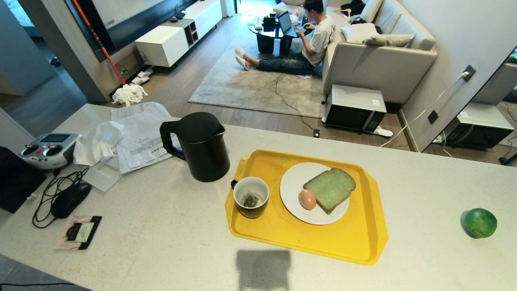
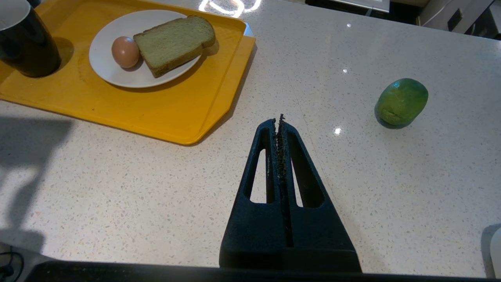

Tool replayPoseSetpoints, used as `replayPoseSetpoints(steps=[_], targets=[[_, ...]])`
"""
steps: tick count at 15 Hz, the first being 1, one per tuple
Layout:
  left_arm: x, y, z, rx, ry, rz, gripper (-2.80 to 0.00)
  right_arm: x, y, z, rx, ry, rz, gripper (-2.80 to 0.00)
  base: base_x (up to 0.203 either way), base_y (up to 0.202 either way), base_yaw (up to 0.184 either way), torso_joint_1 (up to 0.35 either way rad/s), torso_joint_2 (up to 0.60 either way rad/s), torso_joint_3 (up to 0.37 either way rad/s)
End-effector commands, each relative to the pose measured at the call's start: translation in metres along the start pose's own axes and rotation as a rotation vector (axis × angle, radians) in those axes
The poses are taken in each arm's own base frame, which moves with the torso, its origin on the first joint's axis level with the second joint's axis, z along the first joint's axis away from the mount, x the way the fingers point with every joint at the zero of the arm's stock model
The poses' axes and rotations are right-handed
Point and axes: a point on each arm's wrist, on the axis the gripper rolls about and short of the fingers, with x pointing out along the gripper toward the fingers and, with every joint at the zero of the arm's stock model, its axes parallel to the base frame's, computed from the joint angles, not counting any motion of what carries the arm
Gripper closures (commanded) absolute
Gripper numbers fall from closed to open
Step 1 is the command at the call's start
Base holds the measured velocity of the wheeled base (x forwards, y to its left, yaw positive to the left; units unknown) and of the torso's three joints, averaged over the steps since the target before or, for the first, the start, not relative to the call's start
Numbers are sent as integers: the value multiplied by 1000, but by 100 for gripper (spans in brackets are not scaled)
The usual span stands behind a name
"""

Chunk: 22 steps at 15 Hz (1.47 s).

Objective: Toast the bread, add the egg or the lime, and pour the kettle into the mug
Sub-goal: Pick up the kettle

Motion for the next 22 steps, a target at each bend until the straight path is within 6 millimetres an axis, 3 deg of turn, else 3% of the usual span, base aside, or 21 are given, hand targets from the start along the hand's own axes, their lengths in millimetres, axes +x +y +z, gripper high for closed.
replayPoseSetpoints(steps=[1, 22], targets=[[0, 0, 0, 0, 0, 0, 0, 0, 0, 0, 0, 3, 1, 0, 0, 0, 0, 0, 0, 0], [0, 0, 0, 0, 0, 1, 0, 0, 0, 0, 0, 3, 1, 0, 0, 0, 0, 0, 0, 0]])
